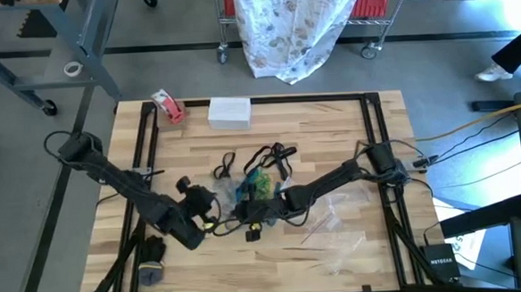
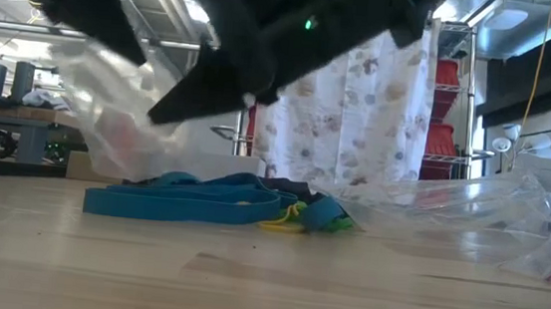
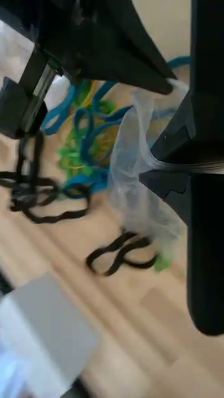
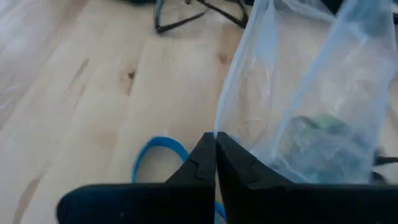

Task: Sort rubber bands
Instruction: Open the transparent zip bag

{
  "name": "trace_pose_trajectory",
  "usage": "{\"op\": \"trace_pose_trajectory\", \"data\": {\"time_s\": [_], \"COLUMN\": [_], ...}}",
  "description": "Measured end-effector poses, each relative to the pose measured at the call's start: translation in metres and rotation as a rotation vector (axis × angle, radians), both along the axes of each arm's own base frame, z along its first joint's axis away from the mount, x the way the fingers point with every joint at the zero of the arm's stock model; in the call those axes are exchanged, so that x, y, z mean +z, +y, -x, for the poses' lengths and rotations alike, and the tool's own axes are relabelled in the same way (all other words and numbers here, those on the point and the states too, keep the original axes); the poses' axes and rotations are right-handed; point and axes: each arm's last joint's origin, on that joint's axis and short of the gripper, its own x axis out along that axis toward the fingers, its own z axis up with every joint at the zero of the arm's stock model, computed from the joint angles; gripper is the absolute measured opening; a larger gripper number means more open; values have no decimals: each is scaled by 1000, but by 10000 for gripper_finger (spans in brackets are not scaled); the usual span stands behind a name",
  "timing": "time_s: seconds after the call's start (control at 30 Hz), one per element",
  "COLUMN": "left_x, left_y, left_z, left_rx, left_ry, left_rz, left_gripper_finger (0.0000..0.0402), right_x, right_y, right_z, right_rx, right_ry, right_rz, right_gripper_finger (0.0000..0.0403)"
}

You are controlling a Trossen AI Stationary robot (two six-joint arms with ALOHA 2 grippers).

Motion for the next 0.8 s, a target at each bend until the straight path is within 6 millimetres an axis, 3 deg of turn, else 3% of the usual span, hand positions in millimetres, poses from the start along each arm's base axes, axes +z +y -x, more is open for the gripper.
{"op": "trace_pose_trajectory", "data": {"time_s": [0.17,0.47,0.8], "left_x": [-19,-34,-20], "left_y": [-7,-10,4], "left_z": [0,-27,-33], "left_rx": [37,26,89], "left_ry": [-47,-122,-214], "left_rz": [73,103,41], "left_gripper_finger": [0,0,0], "right_x": [-15,-6,-8], "right_y": [3,-3,-2], "right_z": [-6,-14,-13], "right_rx": [5,-33,58], "right_ry": [-45,-165,-124], "right_rz": [-19,-32,-79], "right_gripper_finger": [3,3,3]}}
